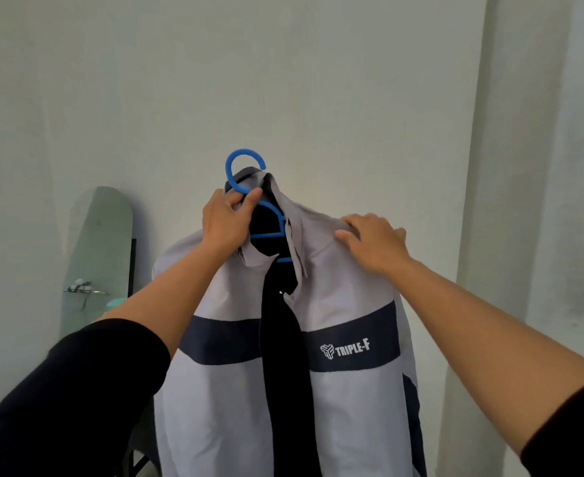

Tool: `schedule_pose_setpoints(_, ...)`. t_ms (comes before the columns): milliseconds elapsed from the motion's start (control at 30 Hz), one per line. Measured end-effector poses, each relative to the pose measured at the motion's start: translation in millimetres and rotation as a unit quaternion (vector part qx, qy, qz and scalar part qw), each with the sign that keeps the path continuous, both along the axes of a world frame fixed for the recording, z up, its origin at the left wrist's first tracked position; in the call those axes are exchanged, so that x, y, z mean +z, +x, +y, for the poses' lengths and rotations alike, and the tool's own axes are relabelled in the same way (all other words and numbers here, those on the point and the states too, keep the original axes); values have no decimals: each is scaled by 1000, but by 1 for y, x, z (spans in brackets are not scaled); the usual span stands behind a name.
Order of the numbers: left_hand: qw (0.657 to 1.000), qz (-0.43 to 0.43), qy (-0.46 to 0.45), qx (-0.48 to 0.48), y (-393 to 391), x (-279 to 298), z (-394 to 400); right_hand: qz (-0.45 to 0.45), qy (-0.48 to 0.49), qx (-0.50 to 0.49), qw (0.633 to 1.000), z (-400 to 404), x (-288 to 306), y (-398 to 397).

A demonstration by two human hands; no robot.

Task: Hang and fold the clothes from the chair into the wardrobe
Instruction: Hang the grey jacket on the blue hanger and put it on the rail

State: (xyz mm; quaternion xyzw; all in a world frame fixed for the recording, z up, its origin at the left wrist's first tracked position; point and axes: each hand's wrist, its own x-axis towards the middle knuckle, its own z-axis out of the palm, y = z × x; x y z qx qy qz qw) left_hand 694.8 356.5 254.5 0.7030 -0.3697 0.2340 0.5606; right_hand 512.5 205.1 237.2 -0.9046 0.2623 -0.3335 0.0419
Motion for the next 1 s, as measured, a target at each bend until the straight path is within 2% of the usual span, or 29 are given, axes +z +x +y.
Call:
schedule_pose_setpoints(67,1000,-4,-9,-14,-1,1,4,-15,55,51,997,-4,-2,-5)
schedule_pose_setpoints(133,1000,-3,-8,-9,-2,0,4,-70,30,67,995,-1,-7,-3)
schedule_pose_setpoints(233,999,27,-25,36,-3,1,0,-150,-116,-11,982,12,-14,10)
schedule_pose_setpoints(300,996,53,-28,72,-2,3,-2,-195,-206,-20,959,18,-14,17)
schedule_pose_setpoints(367,993,73,-29,87,3,4,-1,-195,-264,-15,944,21,-10,18)
schedule_pose_setpoints(467,993,78,-40,74,2,4,0,-115,-232,11,966,22,-1,17)
schedule_pose_setpoints(567,995,66,-49,52,-6,0,3,-42,-120,56,990,23,-1,14)
schedule_pose_setpoints(600,996,62,-47,41,-7,-2,5,-55,-101,61,991,23,-3,13)
schedule_pose_setpoints(733,997,-48,-1,59,-3,-23,10,-143,-108,15,984,13,0,5)
schedule_pose_setpoints(800,997,-18,-16,77,0,-34,13,-163,-110,-7,981,7,4,-3)
schedule_pose_setpoints(867,995,17,23,99,4,-41,16,-174,-115,-30,978,0,7,-11)
schedule_pose_setpoints(933,993,-1,70,98,2,-42,17,-180,-116,-48,976,-4,9,-17)
schedule_pose_setpoints(1000,995,-8,75,65,-10,-38,12,-184,-108,-66,975,-6,10,-21)
